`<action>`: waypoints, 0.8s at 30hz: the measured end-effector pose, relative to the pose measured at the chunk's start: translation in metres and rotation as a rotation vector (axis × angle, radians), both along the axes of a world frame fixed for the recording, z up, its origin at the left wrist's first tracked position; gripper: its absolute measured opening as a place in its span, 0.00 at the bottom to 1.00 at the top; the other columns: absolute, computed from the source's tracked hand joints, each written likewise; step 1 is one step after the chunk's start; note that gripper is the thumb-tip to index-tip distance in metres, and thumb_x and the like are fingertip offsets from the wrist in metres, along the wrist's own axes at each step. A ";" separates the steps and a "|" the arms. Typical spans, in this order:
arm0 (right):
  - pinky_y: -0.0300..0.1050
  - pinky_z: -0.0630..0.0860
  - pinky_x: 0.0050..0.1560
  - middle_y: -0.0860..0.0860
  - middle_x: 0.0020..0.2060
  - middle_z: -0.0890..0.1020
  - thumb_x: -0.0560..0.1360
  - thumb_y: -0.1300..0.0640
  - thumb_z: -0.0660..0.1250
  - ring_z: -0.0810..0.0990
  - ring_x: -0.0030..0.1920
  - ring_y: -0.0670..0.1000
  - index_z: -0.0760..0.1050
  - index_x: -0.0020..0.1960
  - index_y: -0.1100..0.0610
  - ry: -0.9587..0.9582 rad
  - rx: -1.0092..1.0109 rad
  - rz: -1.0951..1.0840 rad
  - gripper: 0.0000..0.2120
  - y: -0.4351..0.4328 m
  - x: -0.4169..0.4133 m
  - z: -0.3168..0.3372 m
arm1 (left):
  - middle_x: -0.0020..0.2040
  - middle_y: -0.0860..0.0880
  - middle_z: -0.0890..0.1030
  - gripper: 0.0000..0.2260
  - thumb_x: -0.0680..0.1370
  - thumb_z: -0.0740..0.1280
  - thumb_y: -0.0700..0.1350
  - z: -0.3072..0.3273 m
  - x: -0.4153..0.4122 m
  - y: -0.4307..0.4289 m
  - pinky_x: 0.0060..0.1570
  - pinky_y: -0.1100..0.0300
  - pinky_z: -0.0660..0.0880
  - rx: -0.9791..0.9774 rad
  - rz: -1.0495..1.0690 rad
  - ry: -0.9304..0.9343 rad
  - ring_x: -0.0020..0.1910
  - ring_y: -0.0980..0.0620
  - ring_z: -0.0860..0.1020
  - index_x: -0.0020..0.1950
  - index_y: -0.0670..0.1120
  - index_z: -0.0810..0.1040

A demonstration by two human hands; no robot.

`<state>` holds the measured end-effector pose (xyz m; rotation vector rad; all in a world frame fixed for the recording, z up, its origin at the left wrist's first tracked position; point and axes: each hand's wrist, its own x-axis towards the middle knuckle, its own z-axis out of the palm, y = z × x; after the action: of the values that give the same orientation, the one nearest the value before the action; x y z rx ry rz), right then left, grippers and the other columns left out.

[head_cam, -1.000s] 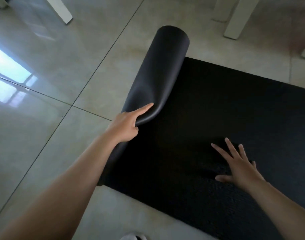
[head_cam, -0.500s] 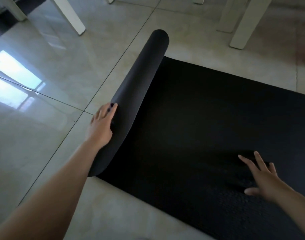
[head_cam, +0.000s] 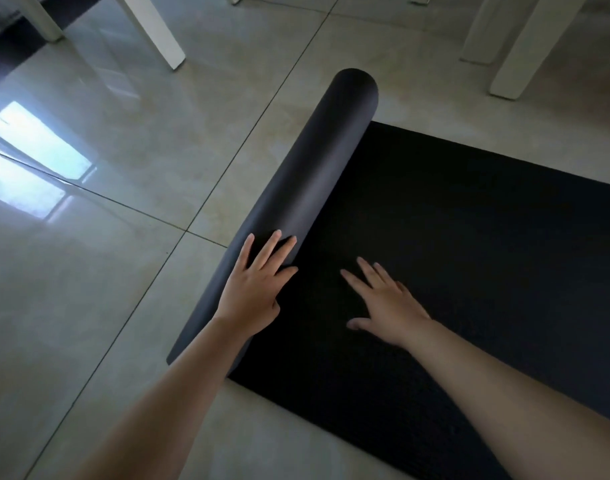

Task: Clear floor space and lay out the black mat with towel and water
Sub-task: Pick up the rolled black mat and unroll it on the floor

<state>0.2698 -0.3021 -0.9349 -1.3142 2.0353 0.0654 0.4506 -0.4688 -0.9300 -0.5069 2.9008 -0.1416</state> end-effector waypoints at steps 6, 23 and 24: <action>0.75 0.48 0.69 0.51 0.77 0.37 0.67 0.49 0.76 0.35 0.76 0.63 0.43 0.77 0.40 0.037 0.079 0.049 0.52 -0.036 0.016 -0.007 | 0.78 0.50 0.58 0.22 0.73 0.60 0.43 0.012 0.019 -0.015 0.75 0.43 0.50 0.119 0.179 0.229 0.78 0.50 0.51 0.67 0.49 0.75; 0.74 0.52 0.69 0.49 0.77 0.34 0.67 0.50 0.76 0.34 0.75 0.63 0.41 0.76 0.38 0.015 0.189 0.021 0.53 -0.049 0.013 -0.008 | 0.80 0.46 0.49 0.44 0.72 0.65 0.28 -0.047 0.040 -0.121 0.74 0.42 0.55 0.112 0.605 -0.019 0.78 0.43 0.49 0.79 0.51 0.46; 0.74 0.52 0.69 0.49 0.76 0.34 0.67 0.50 0.76 0.34 0.75 0.63 0.41 0.76 0.38 0.018 0.187 0.023 0.53 -0.048 0.013 -0.008 | 0.80 0.46 0.50 0.44 0.72 0.66 0.28 -0.047 0.037 -0.124 0.72 0.41 0.59 0.136 0.625 -0.005 0.78 0.42 0.52 0.79 0.52 0.47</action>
<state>0.2827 -0.3500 -0.9432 -1.2234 1.9766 0.2725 0.4875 -0.5924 -0.9772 -1.3342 2.5713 0.1433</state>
